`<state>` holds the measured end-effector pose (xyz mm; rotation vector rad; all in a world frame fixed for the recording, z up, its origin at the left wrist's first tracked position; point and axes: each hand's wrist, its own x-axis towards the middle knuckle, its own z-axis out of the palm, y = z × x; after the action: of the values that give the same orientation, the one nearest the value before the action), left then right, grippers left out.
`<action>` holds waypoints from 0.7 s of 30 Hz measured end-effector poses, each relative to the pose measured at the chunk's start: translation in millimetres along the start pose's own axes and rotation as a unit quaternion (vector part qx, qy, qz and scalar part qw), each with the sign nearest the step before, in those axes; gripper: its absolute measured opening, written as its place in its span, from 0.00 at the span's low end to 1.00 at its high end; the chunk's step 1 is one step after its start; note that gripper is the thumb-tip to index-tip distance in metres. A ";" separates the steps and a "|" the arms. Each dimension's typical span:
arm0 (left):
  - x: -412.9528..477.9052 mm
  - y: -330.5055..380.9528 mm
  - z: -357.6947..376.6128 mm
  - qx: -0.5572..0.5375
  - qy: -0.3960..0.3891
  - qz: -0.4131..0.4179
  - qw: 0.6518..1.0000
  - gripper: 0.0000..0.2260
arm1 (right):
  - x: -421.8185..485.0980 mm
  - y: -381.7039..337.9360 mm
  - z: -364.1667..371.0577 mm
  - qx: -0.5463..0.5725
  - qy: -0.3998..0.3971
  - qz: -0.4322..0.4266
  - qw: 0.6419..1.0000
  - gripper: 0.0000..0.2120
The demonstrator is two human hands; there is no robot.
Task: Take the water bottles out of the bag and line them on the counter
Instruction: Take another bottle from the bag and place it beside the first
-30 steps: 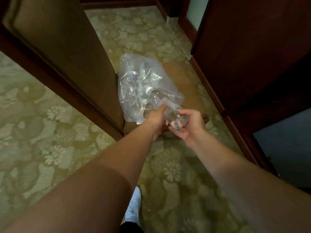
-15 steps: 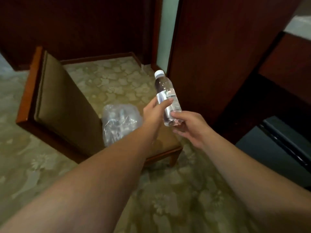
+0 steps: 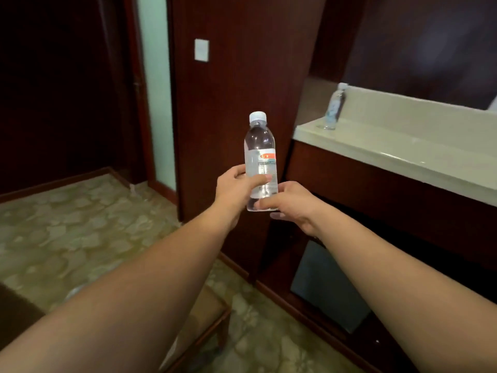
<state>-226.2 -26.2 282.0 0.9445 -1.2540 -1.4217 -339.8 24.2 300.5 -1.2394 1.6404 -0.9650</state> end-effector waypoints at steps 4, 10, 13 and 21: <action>0.0 24.1 30.1 0.013 -0.074 0.043 0.996 0.19 | -15.2 -10.8 -25.3 0.032 0.063 -0.014 0.997 0.23; 8.5 38.4 86.1 -0.008 -0.124 0.075 0.989 0.22 | -32.6 -18.7 -71.8 0.042 0.121 -0.063 0.990 0.20; 19.1 43.4 110.0 -0.014 -0.165 0.090 0.982 0.20 | -24.9 -17.8 -100.2 0.024 0.160 -0.067 0.985 0.19; 69.3 60.1 176.8 -0.018 -0.212 0.116 0.970 0.21 | 21.9 -19.2 -175.2 -0.006 0.203 -0.081 0.976 0.21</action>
<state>-400.9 -53.5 373.8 0.4589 -1.5857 -1.4971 -500.5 14.1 375.4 -1.2561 1.8750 -1.3834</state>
